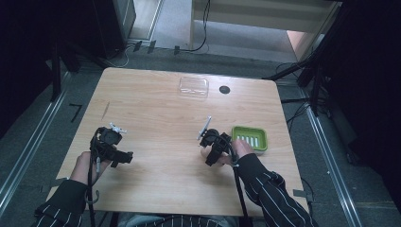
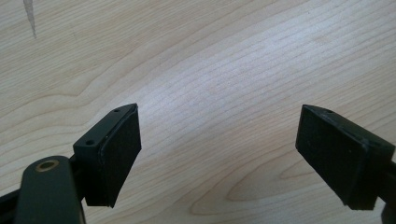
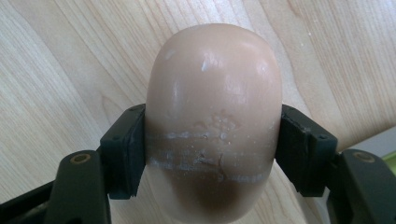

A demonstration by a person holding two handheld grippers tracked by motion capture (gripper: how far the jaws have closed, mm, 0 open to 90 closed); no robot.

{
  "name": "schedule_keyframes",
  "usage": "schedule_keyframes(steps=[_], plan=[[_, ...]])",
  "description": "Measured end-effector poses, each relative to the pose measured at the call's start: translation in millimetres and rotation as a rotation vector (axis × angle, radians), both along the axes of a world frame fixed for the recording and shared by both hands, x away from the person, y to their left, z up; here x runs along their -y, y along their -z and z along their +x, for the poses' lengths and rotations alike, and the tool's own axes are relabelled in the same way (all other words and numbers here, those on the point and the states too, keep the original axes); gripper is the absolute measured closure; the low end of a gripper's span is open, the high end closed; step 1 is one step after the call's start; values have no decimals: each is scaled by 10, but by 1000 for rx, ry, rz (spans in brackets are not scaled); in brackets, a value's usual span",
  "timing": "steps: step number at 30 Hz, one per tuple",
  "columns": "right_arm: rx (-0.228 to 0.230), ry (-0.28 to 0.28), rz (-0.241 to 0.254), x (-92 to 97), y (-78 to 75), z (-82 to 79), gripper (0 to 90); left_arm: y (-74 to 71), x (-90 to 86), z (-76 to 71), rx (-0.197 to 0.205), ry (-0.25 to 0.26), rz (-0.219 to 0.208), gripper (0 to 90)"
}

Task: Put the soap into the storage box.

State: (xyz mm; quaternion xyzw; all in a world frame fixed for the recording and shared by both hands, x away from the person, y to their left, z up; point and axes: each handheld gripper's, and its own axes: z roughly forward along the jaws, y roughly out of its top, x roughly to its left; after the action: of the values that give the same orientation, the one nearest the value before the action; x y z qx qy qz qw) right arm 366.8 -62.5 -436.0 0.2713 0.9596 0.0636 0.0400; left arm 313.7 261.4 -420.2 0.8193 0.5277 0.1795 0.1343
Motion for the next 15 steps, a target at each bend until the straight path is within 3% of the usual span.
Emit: schedule_keyframes(steps=[15], plan=[[15, 21, 14, 136, -102, 19, 332, 1, 0, 2, 0, 0, 2, 148]])
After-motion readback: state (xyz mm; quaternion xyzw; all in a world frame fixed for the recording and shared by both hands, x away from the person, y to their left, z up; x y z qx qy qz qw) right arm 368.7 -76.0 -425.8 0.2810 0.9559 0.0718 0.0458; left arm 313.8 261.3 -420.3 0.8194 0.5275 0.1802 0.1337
